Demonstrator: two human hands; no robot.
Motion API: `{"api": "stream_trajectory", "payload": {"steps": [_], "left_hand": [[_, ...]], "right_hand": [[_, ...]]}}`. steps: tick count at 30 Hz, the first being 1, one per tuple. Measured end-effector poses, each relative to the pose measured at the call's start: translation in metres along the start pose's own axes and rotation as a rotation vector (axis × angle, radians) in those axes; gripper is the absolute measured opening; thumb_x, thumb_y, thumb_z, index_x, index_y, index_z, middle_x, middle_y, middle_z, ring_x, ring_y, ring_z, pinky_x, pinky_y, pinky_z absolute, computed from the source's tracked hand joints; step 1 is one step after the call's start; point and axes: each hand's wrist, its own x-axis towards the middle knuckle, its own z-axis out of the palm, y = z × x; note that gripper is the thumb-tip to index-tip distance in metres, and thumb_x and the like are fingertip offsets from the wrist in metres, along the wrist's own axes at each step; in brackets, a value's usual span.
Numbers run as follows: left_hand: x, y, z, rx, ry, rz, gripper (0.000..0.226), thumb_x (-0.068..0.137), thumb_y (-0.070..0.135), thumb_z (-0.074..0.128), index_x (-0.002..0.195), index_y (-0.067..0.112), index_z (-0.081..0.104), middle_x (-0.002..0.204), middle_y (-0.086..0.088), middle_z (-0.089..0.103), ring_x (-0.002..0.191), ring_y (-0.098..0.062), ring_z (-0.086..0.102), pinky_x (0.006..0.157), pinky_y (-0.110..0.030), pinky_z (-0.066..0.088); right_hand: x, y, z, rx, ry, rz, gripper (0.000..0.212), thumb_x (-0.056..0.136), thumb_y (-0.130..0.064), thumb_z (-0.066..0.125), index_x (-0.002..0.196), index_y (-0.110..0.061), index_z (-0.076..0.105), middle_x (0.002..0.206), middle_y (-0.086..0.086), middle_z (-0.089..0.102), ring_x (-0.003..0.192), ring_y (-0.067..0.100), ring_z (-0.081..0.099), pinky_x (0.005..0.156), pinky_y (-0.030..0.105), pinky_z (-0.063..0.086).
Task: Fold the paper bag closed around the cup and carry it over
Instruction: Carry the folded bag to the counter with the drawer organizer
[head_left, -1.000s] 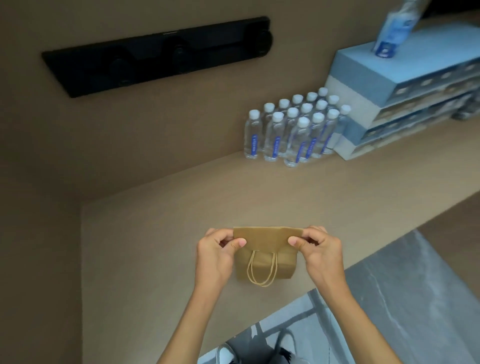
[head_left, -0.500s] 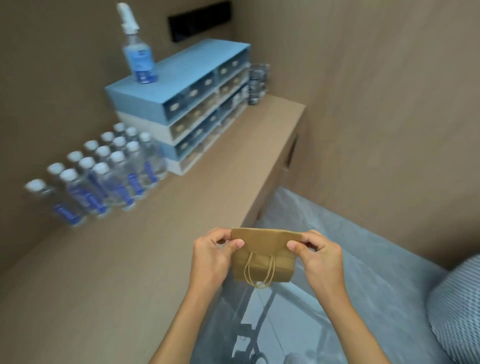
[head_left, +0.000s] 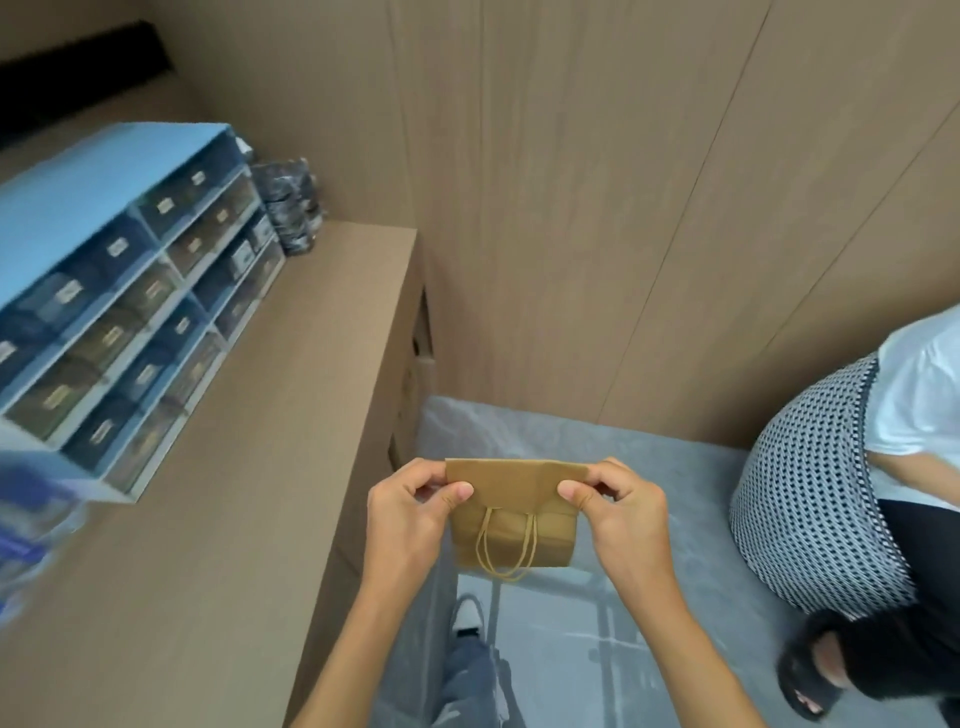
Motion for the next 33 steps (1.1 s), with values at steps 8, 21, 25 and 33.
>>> {"api": "stream_trajectory", "payload": {"steps": [8, 21, 25, 33], "left_hand": [[0.143, -0.001, 0.031, -0.040, -0.079, -0.003, 0.019, 0.073, 0.002, 0.076, 0.074, 0.021, 0.075, 0.075, 0.002, 0.072, 0.071, -0.015, 0.066, 0.065, -0.019, 0.051], [0.326, -0.003, 0.044, -0.051, -0.058, -0.006, 0.026, 0.073, 0.006, 0.078, 0.073, 0.031, 0.076, 0.077, 0.008, 0.075, 0.073, -0.010, 0.069, 0.064, -0.015, 0.052], [0.371, -0.013, 0.036, -0.073, 0.012, -0.058, 0.028, 0.072, 0.005, 0.079, 0.074, 0.033, 0.076, 0.077, 0.009, 0.075, 0.071, -0.008, 0.069, 0.065, -0.015, 0.051], [0.450, -0.034, -0.005, -0.131, 0.373, -0.186, 0.022, 0.071, -0.002, 0.077, 0.069, 0.019, 0.075, 0.069, 0.005, 0.075, 0.061, -0.004, 0.065, 0.060, -0.015, 0.049]], "right_hand": [[0.126, 0.018, 0.027, -0.035, 0.073, 0.027, 0.028, 0.074, -0.001, 0.074, 0.056, -0.014, 0.058, 0.059, -0.005, 0.052, 0.056, 0.003, 0.045, 0.056, 0.011, 0.036], [0.299, 0.017, 0.081, -0.072, 0.038, -0.010, 0.042, 0.075, 0.001, 0.074, 0.051, -0.025, 0.051, 0.056, -0.015, 0.047, 0.053, 0.002, 0.042, 0.053, 0.010, 0.032], [0.353, 0.023, 0.113, -0.062, -0.048, -0.003, 0.038, 0.075, 0.001, 0.074, 0.052, -0.018, 0.049, 0.056, -0.014, 0.046, 0.052, 0.002, 0.040, 0.052, 0.010, 0.032], [0.479, 0.028, 0.223, -0.026, -0.413, -0.035, 0.035, 0.075, 0.003, 0.073, 0.052, -0.013, 0.051, 0.058, -0.003, 0.045, 0.054, 0.004, 0.039, 0.053, 0.017, 0.032]]}}
